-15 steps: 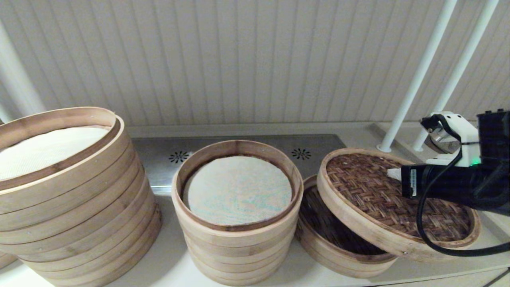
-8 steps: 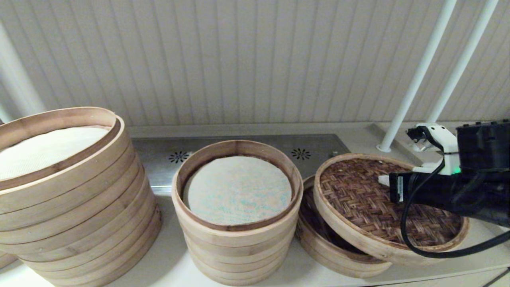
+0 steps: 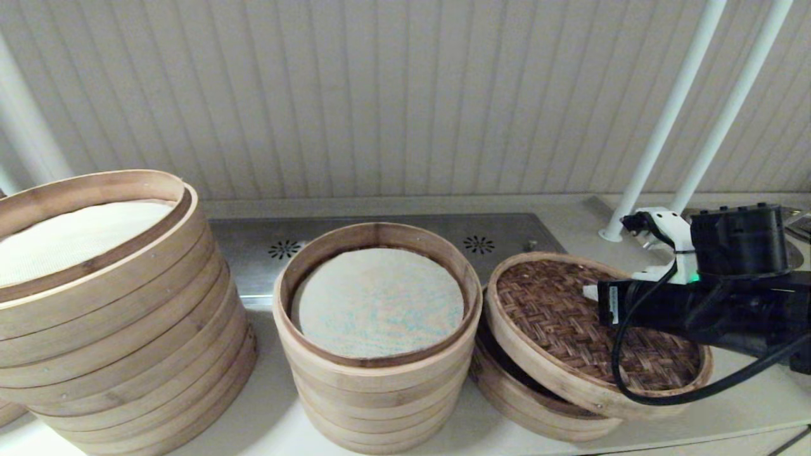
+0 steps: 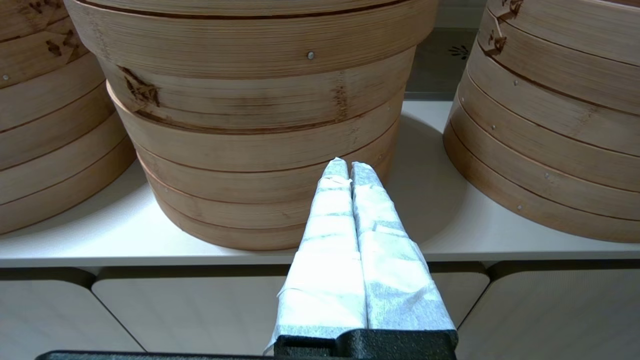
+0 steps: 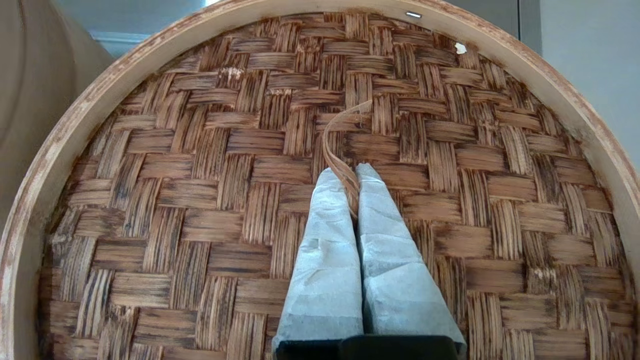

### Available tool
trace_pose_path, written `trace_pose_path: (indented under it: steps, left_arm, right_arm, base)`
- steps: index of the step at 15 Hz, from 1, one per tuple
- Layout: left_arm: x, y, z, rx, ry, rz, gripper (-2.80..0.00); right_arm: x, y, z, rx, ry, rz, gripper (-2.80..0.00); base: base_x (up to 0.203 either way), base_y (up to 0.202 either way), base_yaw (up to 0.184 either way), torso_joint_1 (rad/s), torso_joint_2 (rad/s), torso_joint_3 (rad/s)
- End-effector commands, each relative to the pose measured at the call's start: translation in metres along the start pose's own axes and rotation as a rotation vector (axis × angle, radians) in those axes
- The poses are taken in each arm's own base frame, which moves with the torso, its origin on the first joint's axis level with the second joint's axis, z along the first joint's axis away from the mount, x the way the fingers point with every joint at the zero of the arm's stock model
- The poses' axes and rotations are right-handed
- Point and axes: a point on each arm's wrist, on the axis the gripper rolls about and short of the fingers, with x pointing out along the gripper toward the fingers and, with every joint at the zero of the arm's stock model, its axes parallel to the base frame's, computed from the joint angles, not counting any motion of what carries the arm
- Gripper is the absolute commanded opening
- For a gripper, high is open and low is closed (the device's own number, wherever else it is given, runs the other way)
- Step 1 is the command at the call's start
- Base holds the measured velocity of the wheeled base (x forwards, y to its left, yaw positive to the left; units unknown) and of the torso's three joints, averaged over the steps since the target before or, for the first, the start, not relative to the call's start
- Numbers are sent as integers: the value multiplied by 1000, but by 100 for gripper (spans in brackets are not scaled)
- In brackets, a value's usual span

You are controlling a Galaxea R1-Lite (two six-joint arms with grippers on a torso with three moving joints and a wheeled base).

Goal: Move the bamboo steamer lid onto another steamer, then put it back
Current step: Put the steamer

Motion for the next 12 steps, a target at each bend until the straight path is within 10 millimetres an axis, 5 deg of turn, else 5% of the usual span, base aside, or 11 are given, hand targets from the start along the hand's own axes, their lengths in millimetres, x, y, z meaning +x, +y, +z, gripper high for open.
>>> trace_pose_path:
  steps: [1, 12]
  left_arm:
    - [0, 0, 0, 0, 0, 1, -280]
    - [0, 0, 0, -1, 0, 1, -280]
  right_arm:
    - [5, 0, -2, 0, 12, 0, -280]
    - [42, 2, -25, -2, 5, 2, -280]
  base:
    - [0, 0, 0, 0, 0, 0]
    - [0, 0, 0, 0, 0, 0]
